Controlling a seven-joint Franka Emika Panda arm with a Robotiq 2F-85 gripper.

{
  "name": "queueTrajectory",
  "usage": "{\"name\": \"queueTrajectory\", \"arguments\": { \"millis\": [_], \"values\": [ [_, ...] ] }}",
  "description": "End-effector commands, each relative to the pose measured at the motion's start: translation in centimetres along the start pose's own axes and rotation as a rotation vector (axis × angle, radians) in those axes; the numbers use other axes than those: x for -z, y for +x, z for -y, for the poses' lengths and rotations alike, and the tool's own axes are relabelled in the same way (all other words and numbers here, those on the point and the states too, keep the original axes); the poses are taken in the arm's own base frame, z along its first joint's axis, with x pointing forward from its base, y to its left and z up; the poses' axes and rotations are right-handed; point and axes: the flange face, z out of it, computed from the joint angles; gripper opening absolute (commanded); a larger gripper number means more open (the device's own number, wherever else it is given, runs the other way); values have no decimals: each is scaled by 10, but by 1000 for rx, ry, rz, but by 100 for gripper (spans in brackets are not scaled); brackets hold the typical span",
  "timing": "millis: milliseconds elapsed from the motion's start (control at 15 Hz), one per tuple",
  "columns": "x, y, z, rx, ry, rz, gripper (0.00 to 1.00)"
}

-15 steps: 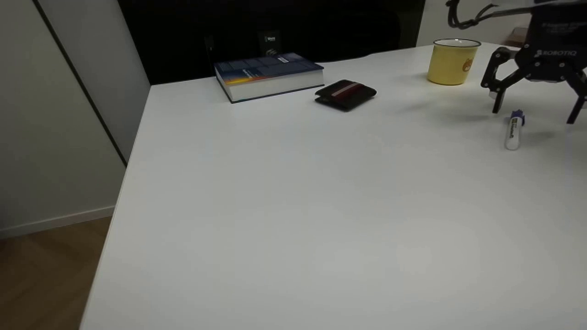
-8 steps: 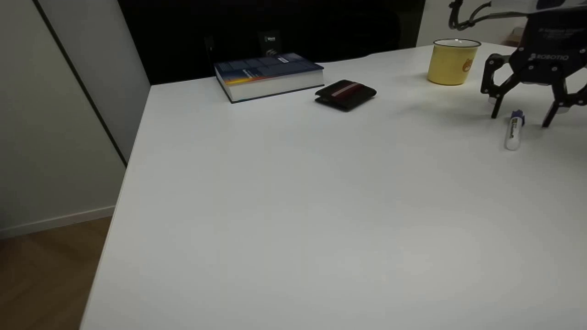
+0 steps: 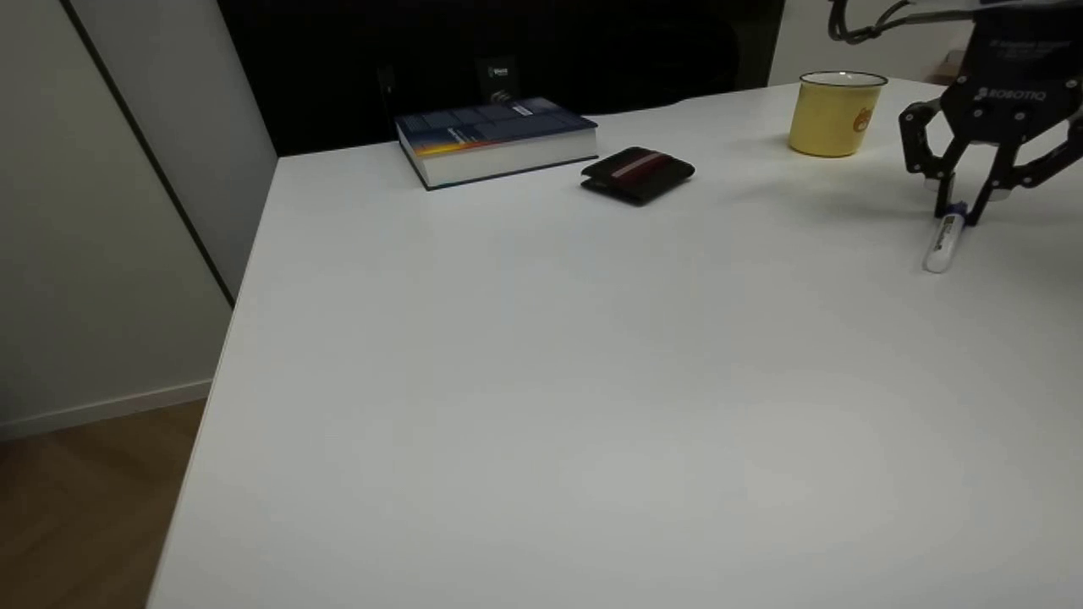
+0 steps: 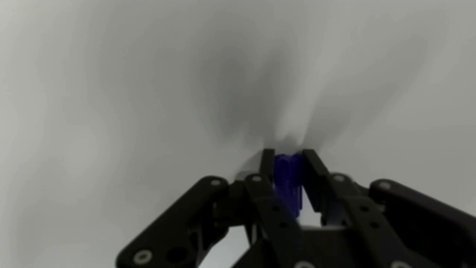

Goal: Remove the blue marker from the mug, place the marker back in the mug, take the marker out of the mug

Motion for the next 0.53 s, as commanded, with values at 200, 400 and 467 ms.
{"name": "queueTrajectory", "arguments": {
  "millis": [200,400,467],
  "values": [
    [16,-24,-17,-80,55,19,6],
    [28,-30,-31,-89,69,46,6],
    [32,-32,-35,-89,72,53,6]
  ]
}}
